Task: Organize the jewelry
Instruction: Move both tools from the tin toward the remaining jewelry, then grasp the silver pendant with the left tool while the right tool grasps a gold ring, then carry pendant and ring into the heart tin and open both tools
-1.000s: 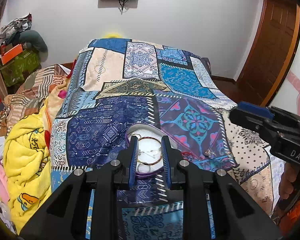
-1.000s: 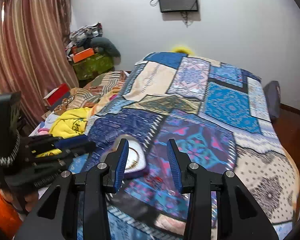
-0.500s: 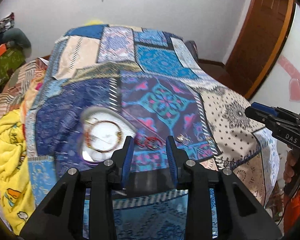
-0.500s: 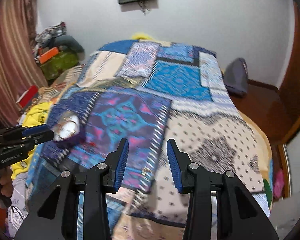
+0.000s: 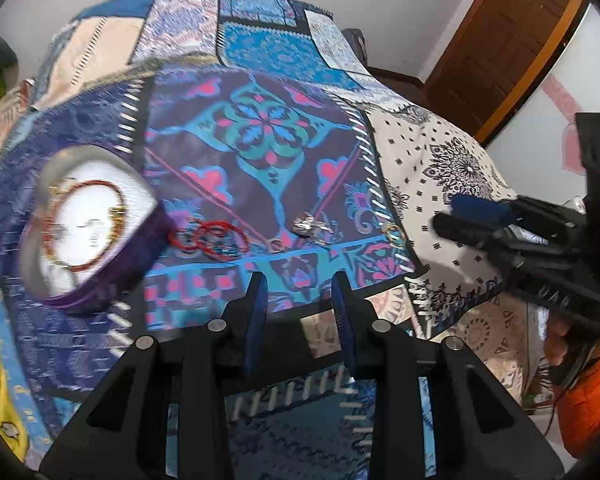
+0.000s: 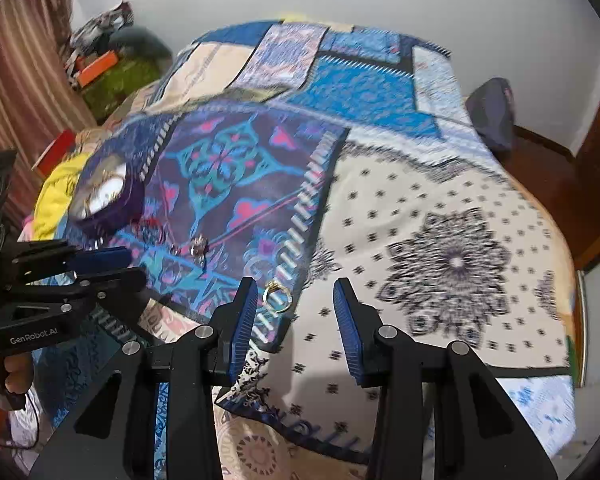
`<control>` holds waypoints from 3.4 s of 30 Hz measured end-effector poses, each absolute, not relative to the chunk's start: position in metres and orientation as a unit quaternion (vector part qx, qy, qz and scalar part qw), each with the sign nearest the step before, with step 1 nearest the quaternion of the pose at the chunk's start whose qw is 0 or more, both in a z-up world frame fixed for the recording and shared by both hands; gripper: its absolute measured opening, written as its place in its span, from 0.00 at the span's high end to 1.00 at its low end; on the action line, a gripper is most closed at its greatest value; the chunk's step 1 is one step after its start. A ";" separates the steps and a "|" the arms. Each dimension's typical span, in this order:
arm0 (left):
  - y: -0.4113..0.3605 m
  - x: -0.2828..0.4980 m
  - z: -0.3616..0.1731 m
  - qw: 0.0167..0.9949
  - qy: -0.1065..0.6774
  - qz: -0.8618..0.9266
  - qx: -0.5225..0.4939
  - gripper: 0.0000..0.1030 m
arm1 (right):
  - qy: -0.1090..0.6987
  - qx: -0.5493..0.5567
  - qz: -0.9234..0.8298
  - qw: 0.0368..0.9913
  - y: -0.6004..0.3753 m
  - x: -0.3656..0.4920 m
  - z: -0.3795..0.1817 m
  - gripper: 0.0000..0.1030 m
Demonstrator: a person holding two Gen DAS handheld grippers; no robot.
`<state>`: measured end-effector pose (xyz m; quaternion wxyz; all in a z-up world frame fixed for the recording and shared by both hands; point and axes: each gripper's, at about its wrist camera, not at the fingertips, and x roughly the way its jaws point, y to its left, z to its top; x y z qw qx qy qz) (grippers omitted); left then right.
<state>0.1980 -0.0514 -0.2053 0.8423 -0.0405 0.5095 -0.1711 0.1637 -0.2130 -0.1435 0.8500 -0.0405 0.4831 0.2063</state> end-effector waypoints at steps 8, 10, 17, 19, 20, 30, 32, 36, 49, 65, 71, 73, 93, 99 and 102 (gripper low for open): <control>-0.071 0.212 -0.212 0.834 0.513 -0.201 -0.038 0.69 | 0.515 -0.071 0.234 0.822 -0.206 0.176 -0.163 0.65; -0.075 0.215 -0.216 0.832 0.516 -0.200 -0.034 0.69 | 0.519 -0.081 0.237 0.817 -0.205 0.177 -0.166 0.65; -0.079 0.229 -0.223 0.838 0.515 -0.180 -0.028 0.69 | 0.518 -0.103 0.244 0.813 -0.203 0.174 -0.173 0.65; -0.079 0.233 -0.224 0.838 0.514 -0.179 -0.031 0.69 | 0.518 -0.101 0.246 0.813 -0.203 0.175 -0.174 0.65; -0.080 0.235 -0.224 0.838 0.514 -0.179 -0.031 0.69 | 0.519 -0.099 0.247 0.812 -0.201 0.175 -0.175 0.65; -0.094 0.242 -0.227 0.852 0.498 -0.159 0.011 0.73 | 0.514 -0.099 0.255 0.813 -0.191 0.179 -0.180 0.72; -0.098 0.241 -0.228 0.856 0.493 -0.156 0.022 0.76 | 0.514 -0.100 0.254 0.813 -0.190 0.177 -0.181 0.78; -0.100 0.242 -0.229 0.858 0.491 -0.147 0.039 0.83 | 0.513 -0.104 0.248 0.815 -0.187 0.178 -0.181 0.83; -0.082 0.210 -0.211 0.856 0.492 -0.160 0.002 0.87 | 0.500 -0.078 0.227 0.832 -0.194 0.164 -0.161 0.83; -0.034 0.168 -0.122 0.906 0.402 -0.134 -0.016 0.87 | 0.404 -0.049 0.245 0.880 -0.170 0.138 -0.074 0.83; -0.008 0.157 -0.101 0.919 0.374 -0.120 -0.027 0.87 | 0.378 -0.045 0.267 0.885 -0.149 0.130 -0.054 0.83; 0.002 0.154 -0.096 0.923 0.367 -0.114 -0.031 0.87 | 0.371 -0.047 0.273 0.886 -0.140 0.130 -0.050 0.83; 0.085 0.165 -0.119 0.926 0.369 -0.058 -0.060 0.87 | 0.373 -0.040 0.325 0.868 -0.062 0.152 -0.067 0.83; 0.085 0.178 -0.141 0.917 0.390 -0.065 -0.059 0.87 | 0.383 -0.032 0.334 0.860 -0.049 0.166 -0.080 0.83; 0.084 0.184 -0.150 0.914 0.396 -0.070 -0.057 0.87 | 0.390 -0.029 0.336 0.857 -0.044 0.174 -0.086 0.83</control>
